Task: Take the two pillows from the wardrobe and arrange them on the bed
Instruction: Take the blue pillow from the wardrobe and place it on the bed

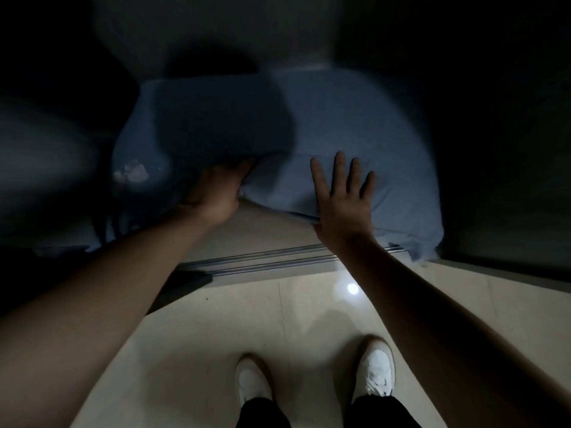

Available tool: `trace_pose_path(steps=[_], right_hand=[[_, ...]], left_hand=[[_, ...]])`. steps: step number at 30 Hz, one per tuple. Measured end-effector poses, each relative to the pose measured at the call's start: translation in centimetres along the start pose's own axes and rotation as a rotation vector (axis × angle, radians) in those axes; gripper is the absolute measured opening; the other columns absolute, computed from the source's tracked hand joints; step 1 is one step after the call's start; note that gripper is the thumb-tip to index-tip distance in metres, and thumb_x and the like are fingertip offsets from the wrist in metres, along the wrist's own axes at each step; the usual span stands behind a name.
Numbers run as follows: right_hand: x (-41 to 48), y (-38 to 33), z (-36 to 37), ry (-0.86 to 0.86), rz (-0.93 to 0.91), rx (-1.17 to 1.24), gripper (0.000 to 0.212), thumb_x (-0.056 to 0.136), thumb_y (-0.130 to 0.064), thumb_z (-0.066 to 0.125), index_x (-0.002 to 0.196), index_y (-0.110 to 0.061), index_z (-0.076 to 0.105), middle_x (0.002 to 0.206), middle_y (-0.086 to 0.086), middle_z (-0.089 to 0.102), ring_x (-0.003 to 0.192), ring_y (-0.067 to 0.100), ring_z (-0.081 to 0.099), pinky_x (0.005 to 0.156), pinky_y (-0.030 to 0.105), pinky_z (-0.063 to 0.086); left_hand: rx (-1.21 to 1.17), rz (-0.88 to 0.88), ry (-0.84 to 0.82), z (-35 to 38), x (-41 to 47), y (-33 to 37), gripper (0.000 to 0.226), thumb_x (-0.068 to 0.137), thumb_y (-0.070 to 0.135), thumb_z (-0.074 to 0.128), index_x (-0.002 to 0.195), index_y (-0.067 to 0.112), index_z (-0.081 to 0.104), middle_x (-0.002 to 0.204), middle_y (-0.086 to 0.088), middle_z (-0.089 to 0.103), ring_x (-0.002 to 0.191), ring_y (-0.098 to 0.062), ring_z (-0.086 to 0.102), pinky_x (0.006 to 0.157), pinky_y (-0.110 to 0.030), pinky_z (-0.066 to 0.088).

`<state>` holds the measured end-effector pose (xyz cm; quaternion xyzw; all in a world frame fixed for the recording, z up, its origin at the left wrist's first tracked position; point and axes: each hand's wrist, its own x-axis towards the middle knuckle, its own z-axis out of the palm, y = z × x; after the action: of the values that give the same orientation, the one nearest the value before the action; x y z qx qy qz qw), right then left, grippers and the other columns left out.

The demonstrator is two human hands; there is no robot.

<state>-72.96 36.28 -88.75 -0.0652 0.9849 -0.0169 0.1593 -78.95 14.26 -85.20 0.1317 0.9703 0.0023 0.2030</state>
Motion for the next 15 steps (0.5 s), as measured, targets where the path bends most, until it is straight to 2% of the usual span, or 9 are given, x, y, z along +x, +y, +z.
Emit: trace_pose_path(steps=[2, 4, 6, 11, 15], right_hand=[[0.0, -0.6, -4.1, -0.012, 0.013, 0.069, 0.089, 0.086, -0.017, 0.054, 0.158, -0.019, 0.002, 0.155, 0.032, 0.022, 0.138, 0.054, 0.027, 0.111, 0.067, 0.024], [-0.4, -0.8, -8.1, -0.051, 0.003, 0.119, 0.089, 0.082, -0.017, 0.059, 0.157, -0.020, 0.010, 0.142, 0.027, 0.040, 0.122, 0.047, 0.046, 0.101, 0.056, 0.040], [-1.6, -0.4, -11.4, -0.096, -0.006, 0.185, 0.088, 0.081, -0.023, 0.066, 0.155, -0.022, 0.017, 0.134, 0.020, 0.051, 0.113, 0.042, 0.056, 0.095, 0.051, 0.048], [-7.8, 1.3, -16.6, -0.248, 0.002, 0.225, 0.088, 0.075, -0.041, 0.071, 0.151, -0.031, 0.030, 0.139, 0.010, 0.056, 0.120, 0.036, 0.059, 0.098, 0.041, 0.048], [-14.9, 2.1, -17.5, -0.386, 0.112, 0.267, 0.072, 0.073, -0.050, 0.066, 0.140, -0.033, 0.044, 0.128, 0.013, 0.064, 0.114, 0.036, 0.063, 0.087, 0.037, 0.050]], left_hand=[[-0.020, -0.016, 0.002, -3.9, -1.0, -0.4, 0.071, 0.087, 0.009, 0.062, 0.150, 0.022, 0.033, 0.141, -0.022, 0.050, 0.120, -0.046, 0.052, 0.098, -0.050, 0.043], [0.008, -0.008, -0.012, -7.3, -2.3, -0.3, 0.072, 0.086, 0.016, 0.067, 0.149, 0.020, 0.033, 0.141, -0.022, 0.050, 0.121, -0.045, 0.052, 0.098, -0.051, 0.043], [0.030, 0.004, -0.040, -10.0, -3.9, 0.4, 0.071, 0.084, 0.024, 0.070, 0.147, 0.018, 0.036, 0.138, -0.023, 0.052, 0.119, -0.044, 0.054, 0.095, -0.048, 0.045], [0.048, 0.089, -0.093, -13.4, -8.8, 3.4, 0.051, 0.087, 0.013, 0.060, 0.136, 0.017, 0.048, 0.129, -0.023, 0.059, 0.114, -0.043, 0.058, 0.093, -0.047, 0.049], [0.039, 0.155, -0.151, -15.1, -13.3, 7.1, 0.046, 0.083, -0.001, 0.051, 0.125, 0.017, 0.055, 0.122, -0.021, 0.062, 0.110, -0.041, 0.059, 0.089, -0.043, 0.050]])
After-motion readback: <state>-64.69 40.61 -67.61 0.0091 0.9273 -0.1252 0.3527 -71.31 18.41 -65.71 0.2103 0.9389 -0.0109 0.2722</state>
